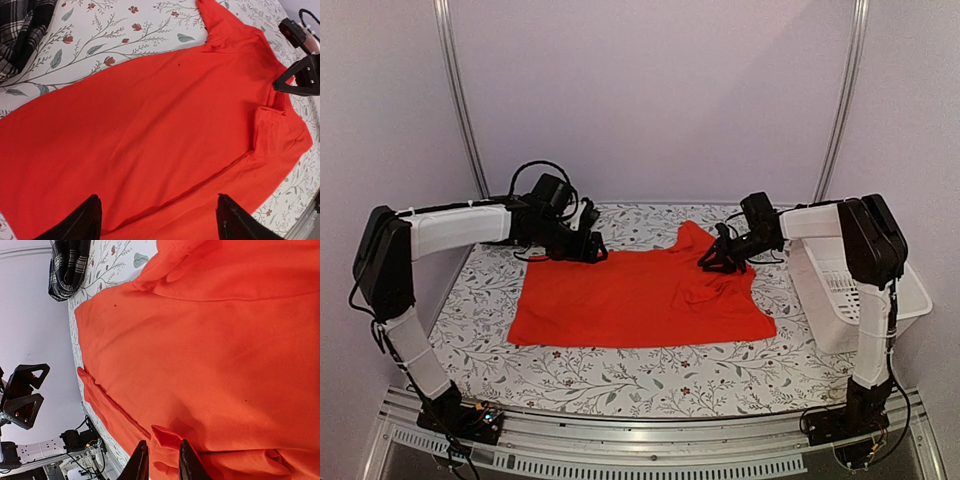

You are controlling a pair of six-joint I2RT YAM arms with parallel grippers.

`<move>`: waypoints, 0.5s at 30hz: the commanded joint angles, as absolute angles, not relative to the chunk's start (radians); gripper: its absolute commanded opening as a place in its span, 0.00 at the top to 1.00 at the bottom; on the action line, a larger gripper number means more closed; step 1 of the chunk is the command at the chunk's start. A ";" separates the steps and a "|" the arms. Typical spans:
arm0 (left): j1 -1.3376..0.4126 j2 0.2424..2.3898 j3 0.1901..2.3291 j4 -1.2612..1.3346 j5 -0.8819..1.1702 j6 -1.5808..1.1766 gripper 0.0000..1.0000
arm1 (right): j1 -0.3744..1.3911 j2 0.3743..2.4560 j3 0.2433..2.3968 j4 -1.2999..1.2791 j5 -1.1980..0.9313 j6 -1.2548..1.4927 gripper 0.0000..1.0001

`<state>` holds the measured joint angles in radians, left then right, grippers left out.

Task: Fold and stack the mixed laundry pile
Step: Adjust the 1/3-folded T-shirt at the center of the board.

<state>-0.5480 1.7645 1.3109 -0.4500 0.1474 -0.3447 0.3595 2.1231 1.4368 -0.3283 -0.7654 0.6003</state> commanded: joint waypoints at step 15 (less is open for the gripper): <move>-0.578 1.849 1.375 -0.348 0.320 -0.309 0.25 | 0.395 1.944 1.484 -0.610 -0.591 0.214 0.57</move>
<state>-0.5739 1.8408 1.3666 -0.3805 0.2859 -0.3031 0.3473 1.8881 1.3209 -0.5034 -0.6746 0.3836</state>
